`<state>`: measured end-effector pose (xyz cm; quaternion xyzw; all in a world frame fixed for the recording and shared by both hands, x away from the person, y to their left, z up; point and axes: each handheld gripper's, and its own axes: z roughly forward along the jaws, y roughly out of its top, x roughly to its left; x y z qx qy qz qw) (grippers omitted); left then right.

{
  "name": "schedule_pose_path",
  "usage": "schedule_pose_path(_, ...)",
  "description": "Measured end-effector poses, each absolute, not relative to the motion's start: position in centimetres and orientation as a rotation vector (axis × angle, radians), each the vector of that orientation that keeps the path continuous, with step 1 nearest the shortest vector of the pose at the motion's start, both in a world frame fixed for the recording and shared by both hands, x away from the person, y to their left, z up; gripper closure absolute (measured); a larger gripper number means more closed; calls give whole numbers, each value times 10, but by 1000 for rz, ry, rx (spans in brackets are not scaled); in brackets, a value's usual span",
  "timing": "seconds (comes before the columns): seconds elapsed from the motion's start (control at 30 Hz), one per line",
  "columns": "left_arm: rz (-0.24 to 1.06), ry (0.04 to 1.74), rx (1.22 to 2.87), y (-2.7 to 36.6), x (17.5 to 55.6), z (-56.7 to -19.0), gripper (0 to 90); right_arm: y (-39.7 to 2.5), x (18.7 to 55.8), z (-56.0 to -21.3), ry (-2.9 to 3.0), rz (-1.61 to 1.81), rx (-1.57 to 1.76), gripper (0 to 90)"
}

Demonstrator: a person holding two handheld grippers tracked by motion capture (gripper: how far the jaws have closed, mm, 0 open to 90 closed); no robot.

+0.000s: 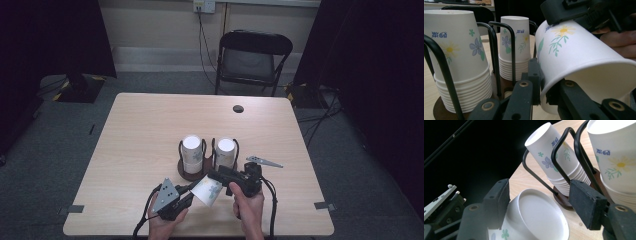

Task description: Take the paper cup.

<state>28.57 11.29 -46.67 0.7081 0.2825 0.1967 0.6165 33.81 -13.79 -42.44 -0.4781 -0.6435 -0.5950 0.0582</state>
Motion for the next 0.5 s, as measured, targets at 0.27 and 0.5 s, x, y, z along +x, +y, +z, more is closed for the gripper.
schedule_pose_path(0.27, 413, 653, 1645, 115, 288, -466, 858, -138, 340, -426, -1983, -1813, -1423, 313)
schedule_pose_path(0.5, 397, 675, 1678, 119, 291, -463, 859, -142, 339, -424, -2021, -1885, -1356, 282)
